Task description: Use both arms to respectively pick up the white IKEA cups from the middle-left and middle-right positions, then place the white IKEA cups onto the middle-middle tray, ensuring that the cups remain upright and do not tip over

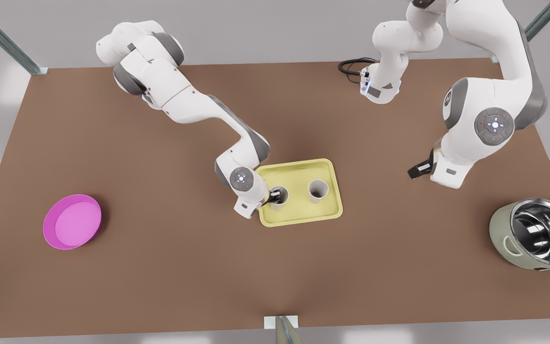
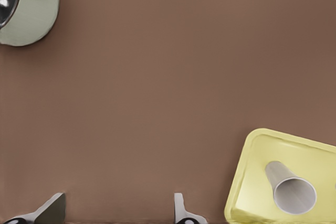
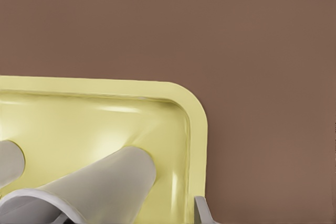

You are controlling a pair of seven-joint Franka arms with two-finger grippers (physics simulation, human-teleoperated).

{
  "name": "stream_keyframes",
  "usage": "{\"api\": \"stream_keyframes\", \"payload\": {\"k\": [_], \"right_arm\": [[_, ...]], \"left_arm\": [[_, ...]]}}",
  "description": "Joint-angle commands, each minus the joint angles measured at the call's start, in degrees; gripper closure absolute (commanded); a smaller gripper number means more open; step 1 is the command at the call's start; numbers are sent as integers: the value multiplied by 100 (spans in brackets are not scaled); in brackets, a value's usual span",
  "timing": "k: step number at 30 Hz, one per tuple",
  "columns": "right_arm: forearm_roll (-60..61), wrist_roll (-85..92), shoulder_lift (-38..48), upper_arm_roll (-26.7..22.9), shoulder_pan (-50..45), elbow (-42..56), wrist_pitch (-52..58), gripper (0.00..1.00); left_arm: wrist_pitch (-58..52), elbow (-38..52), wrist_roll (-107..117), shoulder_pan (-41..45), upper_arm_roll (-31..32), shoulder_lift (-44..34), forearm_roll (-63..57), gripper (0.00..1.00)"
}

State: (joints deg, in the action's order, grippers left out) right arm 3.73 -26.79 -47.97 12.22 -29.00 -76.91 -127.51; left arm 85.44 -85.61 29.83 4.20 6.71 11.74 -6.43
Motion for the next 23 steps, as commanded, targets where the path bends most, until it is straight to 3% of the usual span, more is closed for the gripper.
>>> {"api": "stream_keyframes", "payload": {"k": [1,6,9,11,13,14,15,17,20,23], "right_arm": [[13,-871,25,8,17,27,-37,0],[13,-898,481,624,536,-34,613,0],[5,13,710,615,1175,-43,2131,0],[-74,746,508,562,2442,-271,3399,0],[-821,781,639,27,2786,-122,3953,0],[-1041,1272,833,-535,2637,211,4366,0],[-1050,1599,1184,-941,2460,326,4366,0],[-927,1695,2459,-1275,2451,151,4366,0],[-804,2064,3794,-1292,2355,-693,4366,0],[-716,2099,4147,-1284,2408,-939,4410,0]], "left_arm": [[-1047,1,-2526,11,-29,-5,-87,0],[-1117,-8,-2535,-7,-38,3,-87,0],[-1117,-8,-2526,-7,-38,3,-78,0],[-1117,-26,-2526,-7,-46,12,-78,0],[-1117,-26,-2517,-7,-46,12,-78,0],[-1117,-26,-2499,-7,-47,12,-78,0],[-1126,-26,-2491,-7,-47,12,-78,0],[-1179,-26,-2491,-7,-38,12,-78,0],[-1188,-17,-2491,-7,-47,12,-78,0],[-1188,-17,-2473,2,-46,12,-78,0]]}}
